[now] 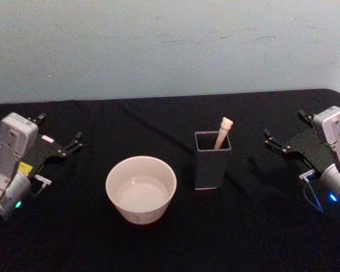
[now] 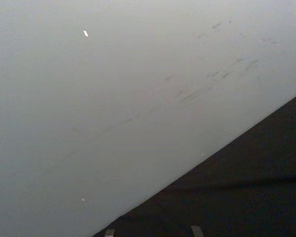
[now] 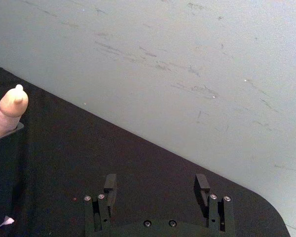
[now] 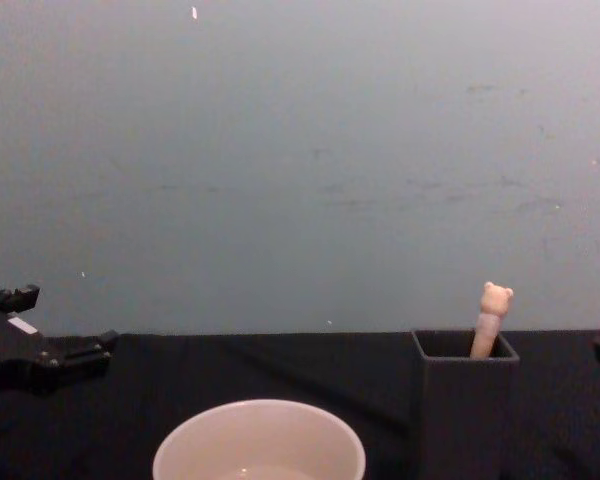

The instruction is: Pick up the stirring spoon with one hand, stir inside the cup, then place it back in its original position.

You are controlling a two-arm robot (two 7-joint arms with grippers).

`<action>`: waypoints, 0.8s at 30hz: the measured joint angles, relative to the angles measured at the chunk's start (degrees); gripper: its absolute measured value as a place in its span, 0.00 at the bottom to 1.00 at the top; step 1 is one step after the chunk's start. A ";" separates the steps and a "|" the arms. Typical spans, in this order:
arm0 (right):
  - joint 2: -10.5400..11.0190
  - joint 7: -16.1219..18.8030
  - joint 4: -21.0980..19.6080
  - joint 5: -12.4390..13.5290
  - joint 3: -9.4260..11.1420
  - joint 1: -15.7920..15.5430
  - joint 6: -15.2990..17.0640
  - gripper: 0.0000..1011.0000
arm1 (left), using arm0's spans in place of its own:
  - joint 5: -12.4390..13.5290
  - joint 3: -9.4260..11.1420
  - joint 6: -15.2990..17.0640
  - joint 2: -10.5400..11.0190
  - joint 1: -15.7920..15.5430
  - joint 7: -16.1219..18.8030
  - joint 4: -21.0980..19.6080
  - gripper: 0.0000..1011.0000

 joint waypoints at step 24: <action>0.00 0.00 0.00 0.00 0.00 0.00 0.01 0.99 | 0.00 0.00 0.00 0.00 0.00 0.00 0.00 0.99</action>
